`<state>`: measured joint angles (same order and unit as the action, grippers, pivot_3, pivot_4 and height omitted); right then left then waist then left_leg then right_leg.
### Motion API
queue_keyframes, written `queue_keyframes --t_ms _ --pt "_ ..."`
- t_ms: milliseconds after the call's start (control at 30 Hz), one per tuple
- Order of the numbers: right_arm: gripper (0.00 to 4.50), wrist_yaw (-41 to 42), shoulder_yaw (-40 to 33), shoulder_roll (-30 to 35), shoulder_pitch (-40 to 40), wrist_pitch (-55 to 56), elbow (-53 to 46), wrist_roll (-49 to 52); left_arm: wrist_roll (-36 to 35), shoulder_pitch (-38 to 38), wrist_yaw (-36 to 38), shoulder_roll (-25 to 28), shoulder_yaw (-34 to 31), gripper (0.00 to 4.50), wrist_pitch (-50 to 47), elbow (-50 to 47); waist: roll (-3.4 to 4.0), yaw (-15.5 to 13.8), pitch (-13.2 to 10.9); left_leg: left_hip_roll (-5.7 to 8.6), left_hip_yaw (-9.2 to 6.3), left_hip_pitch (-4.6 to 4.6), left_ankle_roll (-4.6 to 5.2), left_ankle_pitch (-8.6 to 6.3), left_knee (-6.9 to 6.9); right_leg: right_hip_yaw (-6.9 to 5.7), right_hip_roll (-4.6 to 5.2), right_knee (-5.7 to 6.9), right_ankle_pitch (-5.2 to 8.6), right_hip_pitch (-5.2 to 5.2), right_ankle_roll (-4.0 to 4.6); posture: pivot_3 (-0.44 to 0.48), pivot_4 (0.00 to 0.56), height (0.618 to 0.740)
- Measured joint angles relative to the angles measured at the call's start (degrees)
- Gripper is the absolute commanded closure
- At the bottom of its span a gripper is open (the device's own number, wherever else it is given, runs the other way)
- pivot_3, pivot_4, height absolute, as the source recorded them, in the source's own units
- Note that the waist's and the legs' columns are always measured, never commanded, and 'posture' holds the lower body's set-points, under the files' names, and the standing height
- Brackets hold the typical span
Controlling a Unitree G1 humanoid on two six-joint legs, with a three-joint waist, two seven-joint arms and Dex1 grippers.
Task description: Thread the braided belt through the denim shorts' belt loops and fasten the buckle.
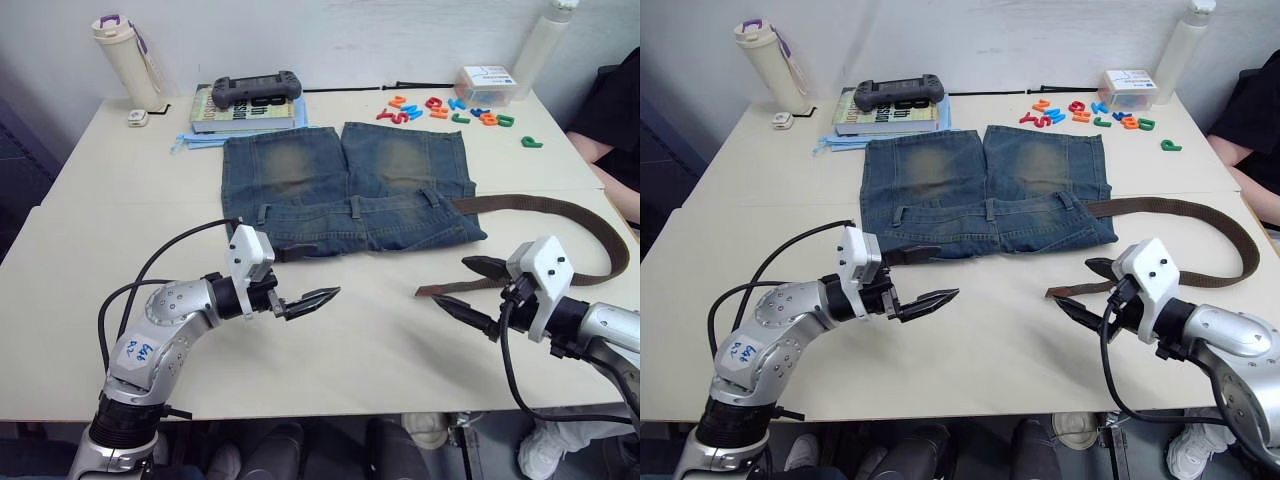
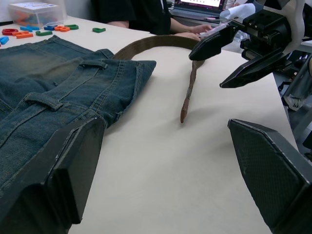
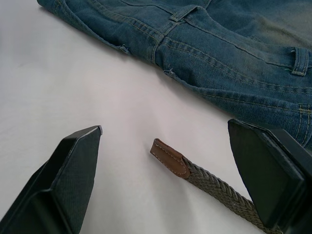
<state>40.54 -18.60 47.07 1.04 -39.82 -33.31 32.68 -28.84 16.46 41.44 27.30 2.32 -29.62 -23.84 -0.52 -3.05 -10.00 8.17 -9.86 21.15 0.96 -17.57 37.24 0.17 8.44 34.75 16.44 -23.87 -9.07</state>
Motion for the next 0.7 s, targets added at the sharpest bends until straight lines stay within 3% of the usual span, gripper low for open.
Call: queue_keyframes --t_ms 700 --pt "0.05 -0.42 0.00 -0.10 0.49 -0.08 -0.44 0.11 -0.29 1.38 1.32 -0.02 1.08 0.03 -2.20 0.10 0.00 -0.04 0.00 0.00 0.04 0.02 0.02 -0.02 0.01 0.03 0.00 -0.02 0.00 -0.02 -0.01 0.000 0.150 0.731"
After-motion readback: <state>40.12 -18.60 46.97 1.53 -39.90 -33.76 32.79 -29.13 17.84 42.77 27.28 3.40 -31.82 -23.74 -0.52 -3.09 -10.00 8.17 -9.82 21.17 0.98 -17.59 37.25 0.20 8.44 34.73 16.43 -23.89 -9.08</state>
